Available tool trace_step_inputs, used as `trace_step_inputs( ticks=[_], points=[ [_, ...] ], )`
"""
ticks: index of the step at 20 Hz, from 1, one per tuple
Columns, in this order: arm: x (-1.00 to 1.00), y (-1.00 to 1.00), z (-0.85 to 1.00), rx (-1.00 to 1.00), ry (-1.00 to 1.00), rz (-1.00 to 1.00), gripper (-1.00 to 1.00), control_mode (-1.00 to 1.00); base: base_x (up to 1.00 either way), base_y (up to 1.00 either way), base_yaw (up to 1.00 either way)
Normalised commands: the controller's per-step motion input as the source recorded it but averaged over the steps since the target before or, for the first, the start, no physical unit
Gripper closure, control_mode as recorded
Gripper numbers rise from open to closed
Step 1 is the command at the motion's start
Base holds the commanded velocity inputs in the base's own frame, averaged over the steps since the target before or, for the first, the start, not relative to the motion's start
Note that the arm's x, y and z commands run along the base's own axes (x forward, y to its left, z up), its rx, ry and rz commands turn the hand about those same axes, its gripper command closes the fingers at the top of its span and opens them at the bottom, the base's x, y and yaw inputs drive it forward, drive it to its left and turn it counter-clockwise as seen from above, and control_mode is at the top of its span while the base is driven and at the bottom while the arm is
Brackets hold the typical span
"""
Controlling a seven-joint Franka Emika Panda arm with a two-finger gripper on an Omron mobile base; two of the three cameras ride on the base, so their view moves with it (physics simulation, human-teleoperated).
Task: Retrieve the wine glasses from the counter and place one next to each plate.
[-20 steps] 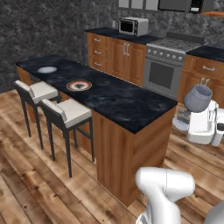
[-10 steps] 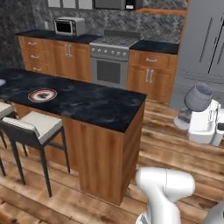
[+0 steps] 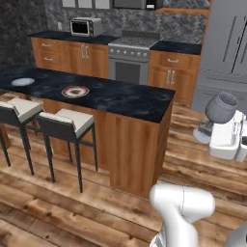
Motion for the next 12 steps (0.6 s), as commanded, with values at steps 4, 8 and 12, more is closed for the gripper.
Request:
trace_step_inputs(
  ticks=[4, 8, 12],
  points=[
    [0.0, 0.0, 0.0, 0.0, 0.0, 0.0, 1.0, 1.0, 0.45, 1.0, -0.27],
    [0.0, 0.0, 0.0, 0.0, 0.0, 0.0, 1.0, 1.0, 0.99, 1.0, -0.34],
    [0.0, 0.0, 0.0, 0.0, 0.0, 0.0, 1.0, 1.0, 1.0, 1.0, -0.52]
  ],
)
